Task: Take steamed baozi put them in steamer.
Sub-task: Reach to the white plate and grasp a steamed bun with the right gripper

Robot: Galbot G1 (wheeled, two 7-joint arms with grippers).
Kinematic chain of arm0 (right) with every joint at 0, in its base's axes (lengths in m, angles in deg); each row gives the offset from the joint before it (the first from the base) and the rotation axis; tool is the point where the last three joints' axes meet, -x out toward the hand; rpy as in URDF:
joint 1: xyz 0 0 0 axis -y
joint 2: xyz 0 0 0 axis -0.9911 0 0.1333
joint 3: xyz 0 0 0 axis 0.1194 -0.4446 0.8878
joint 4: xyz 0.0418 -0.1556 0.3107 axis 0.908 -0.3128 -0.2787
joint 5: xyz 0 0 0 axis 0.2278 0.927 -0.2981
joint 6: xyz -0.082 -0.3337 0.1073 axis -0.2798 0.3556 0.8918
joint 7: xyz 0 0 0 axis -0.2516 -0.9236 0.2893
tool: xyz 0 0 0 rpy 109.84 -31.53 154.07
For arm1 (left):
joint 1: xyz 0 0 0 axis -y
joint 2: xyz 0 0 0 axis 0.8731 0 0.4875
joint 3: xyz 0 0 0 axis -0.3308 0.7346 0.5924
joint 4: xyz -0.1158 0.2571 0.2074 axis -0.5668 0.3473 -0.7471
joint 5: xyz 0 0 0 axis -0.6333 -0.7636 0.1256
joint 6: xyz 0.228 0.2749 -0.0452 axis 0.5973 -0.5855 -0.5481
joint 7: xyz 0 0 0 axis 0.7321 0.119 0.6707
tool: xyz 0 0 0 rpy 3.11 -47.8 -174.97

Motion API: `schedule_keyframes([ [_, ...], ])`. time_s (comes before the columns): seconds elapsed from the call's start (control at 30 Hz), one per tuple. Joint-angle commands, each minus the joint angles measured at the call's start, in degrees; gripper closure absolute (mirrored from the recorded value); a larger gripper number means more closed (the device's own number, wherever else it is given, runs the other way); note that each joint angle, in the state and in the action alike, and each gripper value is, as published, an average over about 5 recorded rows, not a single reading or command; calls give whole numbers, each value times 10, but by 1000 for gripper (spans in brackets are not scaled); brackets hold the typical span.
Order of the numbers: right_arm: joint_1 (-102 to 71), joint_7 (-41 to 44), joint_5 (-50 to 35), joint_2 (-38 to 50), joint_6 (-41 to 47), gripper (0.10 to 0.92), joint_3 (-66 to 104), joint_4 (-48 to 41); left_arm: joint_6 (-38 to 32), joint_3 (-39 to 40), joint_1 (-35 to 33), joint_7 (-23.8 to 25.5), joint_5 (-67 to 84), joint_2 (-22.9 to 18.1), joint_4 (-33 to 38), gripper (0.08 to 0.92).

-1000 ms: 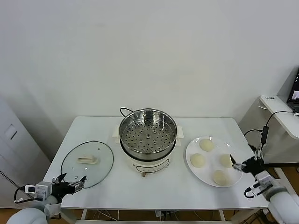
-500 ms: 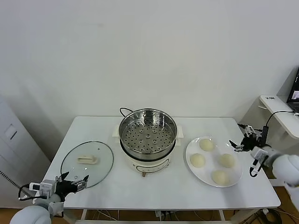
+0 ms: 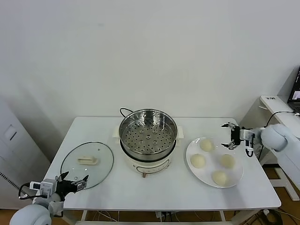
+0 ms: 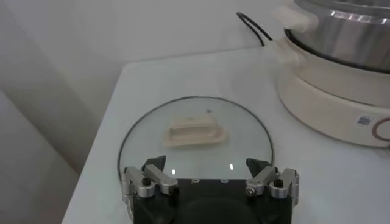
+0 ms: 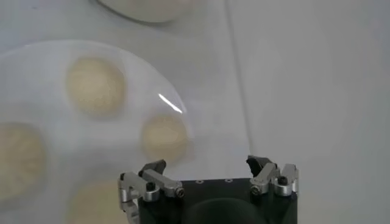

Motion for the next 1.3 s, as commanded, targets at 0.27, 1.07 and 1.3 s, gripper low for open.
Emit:
schedule_keyframes([
  [0.27, 237, 158, 61, -181, -77, 203, -249, -273, 8, -2, -2, 0, -1, -1, 5, 177],
  [1.07, 180, 132, 107, -228, -78, 292, -183, -328, 5, -6, -4, -1, 0, -6, 8, 177],
  [1.3, 173, 134, 105, -231, -76, 348, -178, -326, 6, -6, -4, -3, 0, -9, 14, 177],
])
